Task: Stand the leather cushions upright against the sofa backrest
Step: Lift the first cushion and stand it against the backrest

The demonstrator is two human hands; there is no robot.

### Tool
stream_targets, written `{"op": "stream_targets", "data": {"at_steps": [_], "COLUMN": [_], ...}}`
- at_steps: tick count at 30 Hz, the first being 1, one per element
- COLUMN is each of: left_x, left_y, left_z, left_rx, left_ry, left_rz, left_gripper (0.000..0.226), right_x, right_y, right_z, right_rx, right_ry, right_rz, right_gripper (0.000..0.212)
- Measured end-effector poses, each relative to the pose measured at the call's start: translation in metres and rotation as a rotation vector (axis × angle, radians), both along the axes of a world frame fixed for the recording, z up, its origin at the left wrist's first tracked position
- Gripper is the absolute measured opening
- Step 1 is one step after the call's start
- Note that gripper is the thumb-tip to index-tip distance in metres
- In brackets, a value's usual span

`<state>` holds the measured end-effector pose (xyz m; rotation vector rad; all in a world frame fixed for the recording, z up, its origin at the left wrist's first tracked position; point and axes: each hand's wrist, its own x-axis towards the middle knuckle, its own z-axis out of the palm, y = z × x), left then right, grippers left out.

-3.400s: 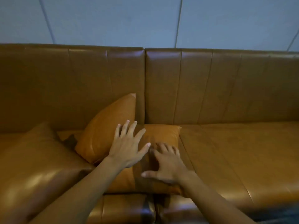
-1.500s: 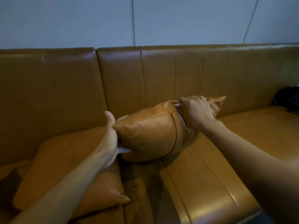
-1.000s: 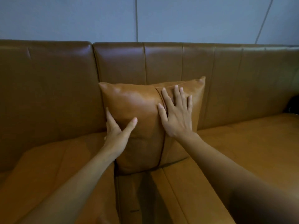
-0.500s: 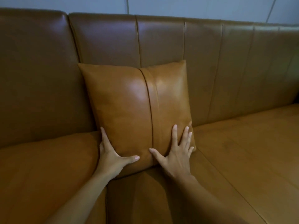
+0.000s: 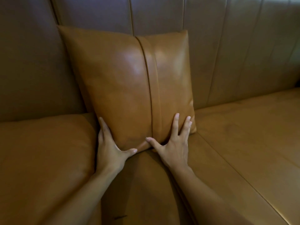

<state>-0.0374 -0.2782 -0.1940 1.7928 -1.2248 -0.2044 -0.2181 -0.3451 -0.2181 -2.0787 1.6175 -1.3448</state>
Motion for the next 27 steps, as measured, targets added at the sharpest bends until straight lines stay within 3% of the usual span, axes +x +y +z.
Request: {"op": "stream_targets", "data": {"at_steps": [6, 14, 20, 27], "left_x": [-0.025, -0.024, -0.026, -0.034], "left_y": [-0.027, -0.034, -0.032, -0.036], "left_z": [-0.004, -0.02, -0.032, -0.031], "left_rx": [-0.018, 0.012, 0.039, 0.216], "left_ry": [-0.163, -0.216, -0.275, -0.301], "left_rz": [-0.047, 0.023, 0.049, 0.16], "left_gripper": [0.131, 0.137, 0.123, 0.115], "right_x": [-0.007, -0.009, -0.009, -0.008], "right_y": [-0.013, -0.019, -0.021, -0.025], "right_z": [-0.005, -0.008, -0.008, -0.008], "right_rx": [0.05, 0.037, 0.051, 0.104], "right_ry": [-0.106, -0.146, -0.128, -0.01], "right_rz": [-0.118, -0.088, -0.085, -0.11], "right_gripper": [0.106, 0.104, 0.099, 0.1]}}
